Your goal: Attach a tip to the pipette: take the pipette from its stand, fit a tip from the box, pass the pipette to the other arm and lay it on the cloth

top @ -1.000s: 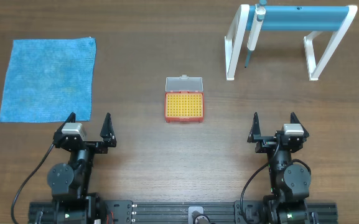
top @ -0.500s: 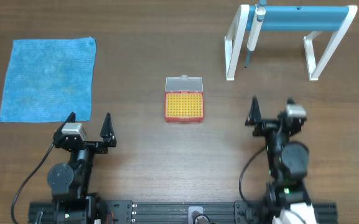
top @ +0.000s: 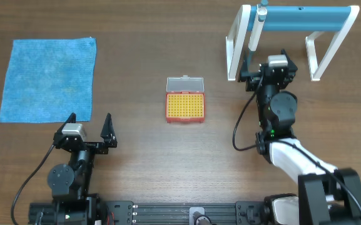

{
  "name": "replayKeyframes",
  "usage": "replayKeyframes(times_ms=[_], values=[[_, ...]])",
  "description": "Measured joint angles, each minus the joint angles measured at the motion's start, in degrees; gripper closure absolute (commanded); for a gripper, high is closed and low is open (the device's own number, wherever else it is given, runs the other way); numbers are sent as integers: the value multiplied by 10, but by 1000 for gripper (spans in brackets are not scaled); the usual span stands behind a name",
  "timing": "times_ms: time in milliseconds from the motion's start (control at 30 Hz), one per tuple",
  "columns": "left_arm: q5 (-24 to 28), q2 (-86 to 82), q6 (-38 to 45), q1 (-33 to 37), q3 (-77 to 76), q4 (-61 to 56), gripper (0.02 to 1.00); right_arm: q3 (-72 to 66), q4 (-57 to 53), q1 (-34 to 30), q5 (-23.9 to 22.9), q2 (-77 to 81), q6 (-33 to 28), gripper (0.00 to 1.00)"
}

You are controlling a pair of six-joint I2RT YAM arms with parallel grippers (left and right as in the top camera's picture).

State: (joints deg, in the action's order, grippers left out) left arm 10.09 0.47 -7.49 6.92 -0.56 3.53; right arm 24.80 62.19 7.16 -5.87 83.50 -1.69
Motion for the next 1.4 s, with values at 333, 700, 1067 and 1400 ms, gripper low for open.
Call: replayKeyframes(times_ms=[333,700,1067,1400], values=[[0,0,0,0,0,0,20,52,4,-13,-48,48,-12,14],[0,0,0,0,0,0,20,72,-4,-13,-30,85,-13,14],[0,0,0,0,0,0,20,102,-1,-19,-30,130,-13,14],[0,0,0,0,0,0,20,105,0,-27,-19,133,-13,14]])
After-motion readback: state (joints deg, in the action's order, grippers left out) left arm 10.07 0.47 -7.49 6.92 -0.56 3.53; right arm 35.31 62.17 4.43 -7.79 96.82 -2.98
